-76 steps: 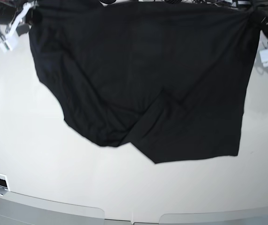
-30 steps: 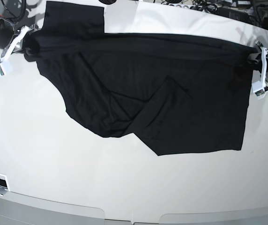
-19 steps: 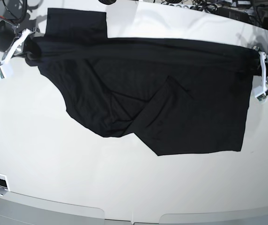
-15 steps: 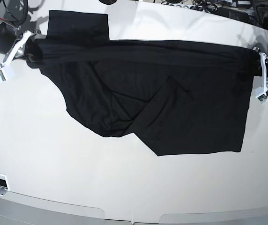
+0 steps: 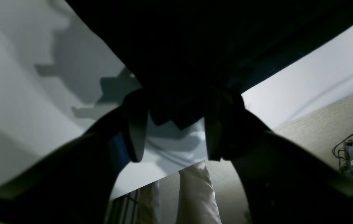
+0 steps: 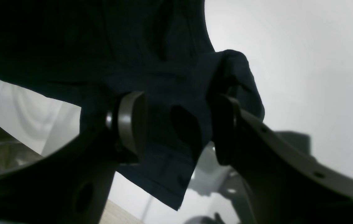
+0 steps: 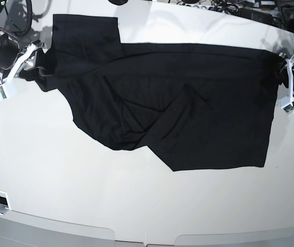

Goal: Layout the t-shirt on the table in an organized manner, then fold the t-shirt properly

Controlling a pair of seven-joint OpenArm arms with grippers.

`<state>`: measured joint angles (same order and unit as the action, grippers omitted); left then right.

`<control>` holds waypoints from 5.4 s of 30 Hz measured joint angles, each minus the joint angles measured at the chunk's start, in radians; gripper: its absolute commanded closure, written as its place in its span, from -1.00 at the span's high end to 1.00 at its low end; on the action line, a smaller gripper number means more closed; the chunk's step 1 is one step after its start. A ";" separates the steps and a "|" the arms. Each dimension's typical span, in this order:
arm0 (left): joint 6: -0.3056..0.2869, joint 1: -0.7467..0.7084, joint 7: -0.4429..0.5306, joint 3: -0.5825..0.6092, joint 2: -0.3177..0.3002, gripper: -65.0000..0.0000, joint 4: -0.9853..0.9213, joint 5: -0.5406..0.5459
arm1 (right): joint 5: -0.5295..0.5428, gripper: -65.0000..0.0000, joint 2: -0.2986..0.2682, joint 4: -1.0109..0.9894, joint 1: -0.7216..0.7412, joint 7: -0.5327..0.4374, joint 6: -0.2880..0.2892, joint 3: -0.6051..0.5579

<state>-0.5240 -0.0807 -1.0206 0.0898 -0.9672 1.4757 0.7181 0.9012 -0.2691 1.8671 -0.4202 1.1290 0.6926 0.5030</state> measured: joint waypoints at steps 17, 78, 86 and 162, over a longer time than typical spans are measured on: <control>0.046 0.003 0.034 0.000 0.077 -0.07 -0.001 0.014 | -0.061 0.08 -0.053 0.000 0.344 -0.021 0.001 -0.338; 0.046 0.000 0.033 0.000 0.129 -0.07 -0.003 -0.019 | -0.678 -1.00 0.095 -0.956 0.940 -0.393 -0.439 -0.573; 0.046 0.000 0.034 0.000 0.129 -0.07 -0.003 -0.019 | -0.715 -1.00 0.094 -0.956 0.941 -0.301 -0.518 -0.322; 0.007 0.039 0.029 0.000 0.133 -0.08 -0.003 -0.008 | -0.406 -0.03 0.018 -0.753 0.487 -0.325 -0.094 -0.080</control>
<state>-0.5167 -0.0414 -0.9913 0.0895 -0.8341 1.4731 0.7105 0.4957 -0.2516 1.1141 0.0666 0.8040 0.5983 0.4225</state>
